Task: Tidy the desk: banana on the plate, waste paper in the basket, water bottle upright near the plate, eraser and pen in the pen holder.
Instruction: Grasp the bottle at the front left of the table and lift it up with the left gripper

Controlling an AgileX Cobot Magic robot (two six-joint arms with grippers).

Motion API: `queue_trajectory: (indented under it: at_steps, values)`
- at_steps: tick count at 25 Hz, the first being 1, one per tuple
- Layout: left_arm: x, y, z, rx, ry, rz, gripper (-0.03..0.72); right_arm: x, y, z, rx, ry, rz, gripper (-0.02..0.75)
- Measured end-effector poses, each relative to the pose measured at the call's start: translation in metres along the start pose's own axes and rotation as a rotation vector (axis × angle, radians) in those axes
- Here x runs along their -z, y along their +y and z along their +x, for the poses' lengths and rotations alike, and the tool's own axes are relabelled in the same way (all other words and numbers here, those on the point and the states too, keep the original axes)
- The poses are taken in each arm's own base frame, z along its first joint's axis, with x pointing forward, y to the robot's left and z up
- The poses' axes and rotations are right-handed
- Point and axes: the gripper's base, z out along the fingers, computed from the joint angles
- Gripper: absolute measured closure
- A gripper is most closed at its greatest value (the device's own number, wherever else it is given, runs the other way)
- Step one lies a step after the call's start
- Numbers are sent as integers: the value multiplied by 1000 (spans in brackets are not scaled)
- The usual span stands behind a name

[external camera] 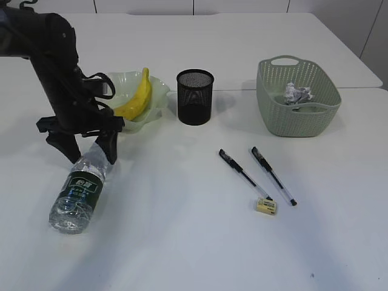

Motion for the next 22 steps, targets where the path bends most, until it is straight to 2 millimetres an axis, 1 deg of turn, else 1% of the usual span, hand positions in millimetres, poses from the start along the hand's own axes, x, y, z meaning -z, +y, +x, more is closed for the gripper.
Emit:
queue_trajectory:
  at_steps: [7, 10, 22]
  values:
    - [-7, -1, -8, 1, 13, 4, 95, 0, 0, 0, 0, 0, 0, 477]
    - [-10, -1, -8, 2, 28, 3, 95, 0, 0, 0, 0, 0, 0, 477]
    - [-9, -1, -8, 3, 36, 4, 95, 0, 0, 0, 0, 0, 0, 477]
